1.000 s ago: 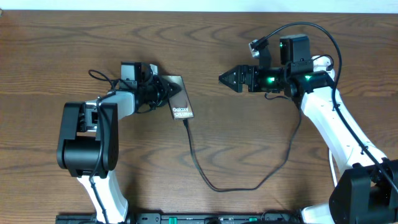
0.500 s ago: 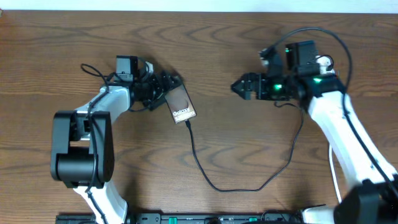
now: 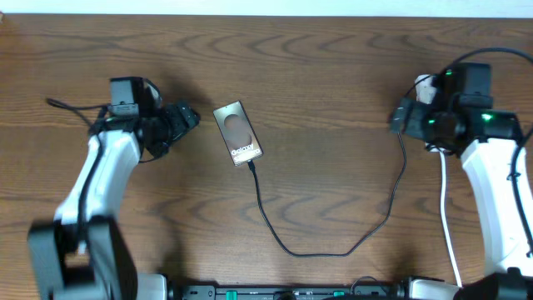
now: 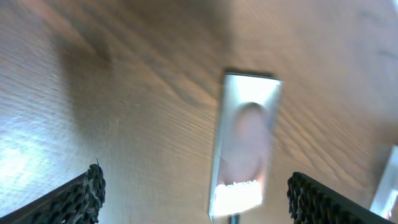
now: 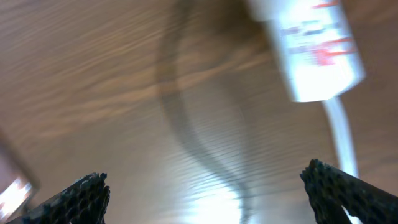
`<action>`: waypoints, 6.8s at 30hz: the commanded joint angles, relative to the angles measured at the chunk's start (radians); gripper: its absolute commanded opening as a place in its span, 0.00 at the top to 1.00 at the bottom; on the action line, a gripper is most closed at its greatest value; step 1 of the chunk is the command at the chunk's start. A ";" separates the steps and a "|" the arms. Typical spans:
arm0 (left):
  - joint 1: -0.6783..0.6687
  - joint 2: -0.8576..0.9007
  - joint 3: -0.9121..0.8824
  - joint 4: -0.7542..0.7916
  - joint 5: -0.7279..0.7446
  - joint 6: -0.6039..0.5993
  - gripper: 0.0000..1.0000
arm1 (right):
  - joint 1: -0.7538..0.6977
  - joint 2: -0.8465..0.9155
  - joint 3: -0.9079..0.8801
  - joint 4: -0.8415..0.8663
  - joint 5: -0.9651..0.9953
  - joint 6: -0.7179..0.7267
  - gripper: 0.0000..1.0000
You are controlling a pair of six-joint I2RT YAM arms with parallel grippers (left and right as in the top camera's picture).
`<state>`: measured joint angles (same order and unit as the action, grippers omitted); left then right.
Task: Plug charger to phone and switch on socket
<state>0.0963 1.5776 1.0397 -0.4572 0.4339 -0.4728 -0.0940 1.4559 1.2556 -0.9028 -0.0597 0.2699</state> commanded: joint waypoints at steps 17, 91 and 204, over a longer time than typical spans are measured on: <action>-0.002 -0.484 0.002 -0.160 -0.035 0.087 0.07 | -0.265 0.320 0.009 0.317 0.167 0.029 0.01; -0.002 -0.474 0.002 -0.167 -0.035 0.087 0.07 | -0.314 0.575 0.006 0.588 0.016 0.029 0.01; -0.002 -1.077 0.002 -0.620 0.194 0.656 0.02 | -0.166 -0.752 0.005 -0.481 -0.332 -0.354 0.01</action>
<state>0.0948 0.5022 1.0382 -1.0748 0.6228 0.1623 -0.2558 0.7086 1.2610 -1.3804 -0.3790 -0.0669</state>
